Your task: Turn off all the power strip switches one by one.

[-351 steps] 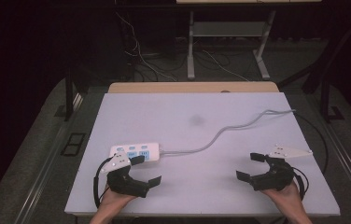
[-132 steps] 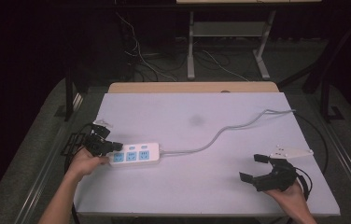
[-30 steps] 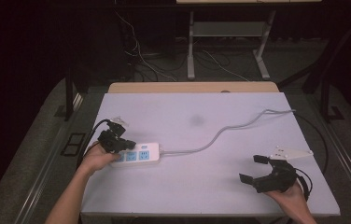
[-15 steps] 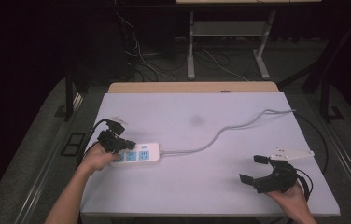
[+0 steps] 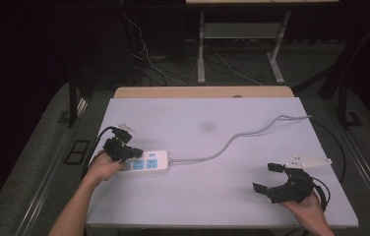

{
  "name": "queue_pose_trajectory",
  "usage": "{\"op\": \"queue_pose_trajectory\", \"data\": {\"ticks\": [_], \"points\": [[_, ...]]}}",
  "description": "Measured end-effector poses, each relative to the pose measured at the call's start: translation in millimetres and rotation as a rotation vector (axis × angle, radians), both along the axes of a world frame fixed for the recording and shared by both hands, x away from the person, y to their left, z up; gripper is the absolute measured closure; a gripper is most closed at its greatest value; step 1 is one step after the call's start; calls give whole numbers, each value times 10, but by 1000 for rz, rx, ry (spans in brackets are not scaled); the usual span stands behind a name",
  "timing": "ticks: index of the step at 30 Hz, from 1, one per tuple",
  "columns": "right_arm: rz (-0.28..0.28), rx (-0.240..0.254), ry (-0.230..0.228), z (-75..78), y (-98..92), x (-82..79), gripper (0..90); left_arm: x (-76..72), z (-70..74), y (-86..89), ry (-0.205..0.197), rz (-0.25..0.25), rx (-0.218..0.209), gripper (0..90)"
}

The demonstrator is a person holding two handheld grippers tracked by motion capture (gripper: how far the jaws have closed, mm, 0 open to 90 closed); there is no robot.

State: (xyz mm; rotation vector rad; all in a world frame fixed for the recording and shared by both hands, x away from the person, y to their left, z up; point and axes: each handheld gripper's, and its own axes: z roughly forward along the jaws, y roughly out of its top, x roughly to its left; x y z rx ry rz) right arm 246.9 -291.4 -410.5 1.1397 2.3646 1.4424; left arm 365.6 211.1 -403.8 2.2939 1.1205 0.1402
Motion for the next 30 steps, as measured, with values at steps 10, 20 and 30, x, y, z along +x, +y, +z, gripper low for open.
{"op": "queue_pose_trajectory", "data": {"ticks": [10,20,30], "points": [[-3,0,-1,1,-5,-1,13,-8,4,-6,0,11,2,896],[-6,1,-6,6,-12,-3,13,-9,57,-9,-12,5,27,896],[-13,6,-4,15,-25,-7,13,-29,203,-48,-43,-13,20,895]]}}
